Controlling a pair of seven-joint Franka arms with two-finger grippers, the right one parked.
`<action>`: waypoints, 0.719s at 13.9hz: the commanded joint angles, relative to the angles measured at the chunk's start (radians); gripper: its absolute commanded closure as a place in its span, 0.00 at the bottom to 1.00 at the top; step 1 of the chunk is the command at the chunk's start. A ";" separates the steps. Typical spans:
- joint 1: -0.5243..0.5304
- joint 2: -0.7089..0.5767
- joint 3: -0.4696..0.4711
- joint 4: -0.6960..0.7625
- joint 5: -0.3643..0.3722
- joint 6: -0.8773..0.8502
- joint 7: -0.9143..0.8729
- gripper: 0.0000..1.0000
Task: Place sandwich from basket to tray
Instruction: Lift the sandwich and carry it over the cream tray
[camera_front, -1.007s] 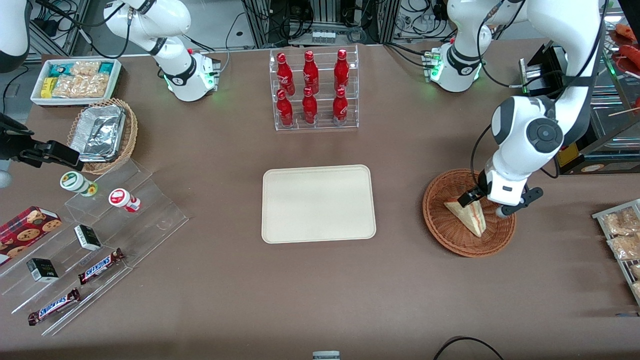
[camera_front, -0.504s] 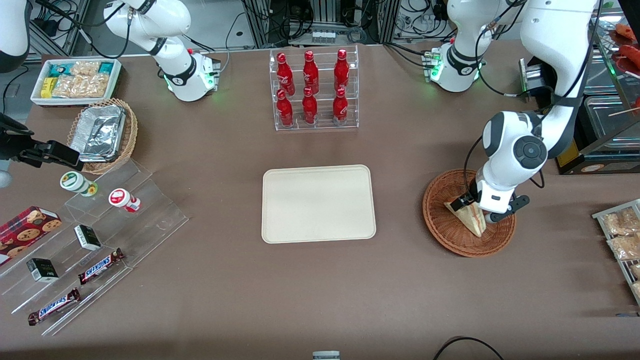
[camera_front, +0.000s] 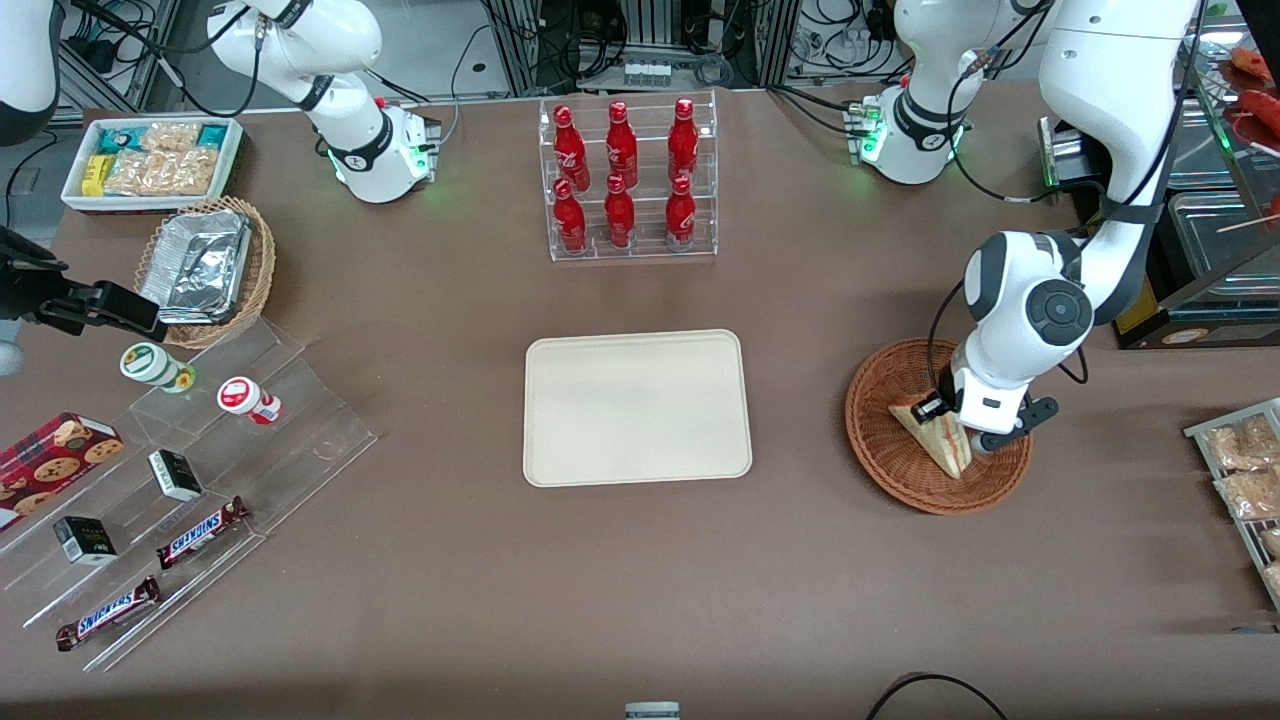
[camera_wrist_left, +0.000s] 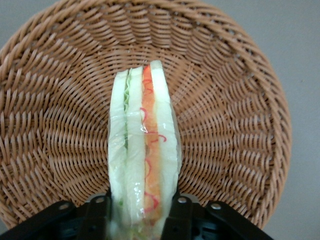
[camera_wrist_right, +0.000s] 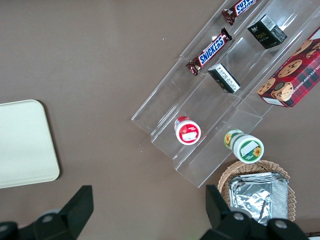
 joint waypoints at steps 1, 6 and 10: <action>-0.007 -0.042 0.004 0.014 0.006 -0.012 -0.013 1.00; -0.039 -0.110 -0.004 0.124 0.025 -0.209 -0.017 1.00; -0.172 -0.079 -0.005 0.288 0.024 -0.339 -0.099 1.00</action>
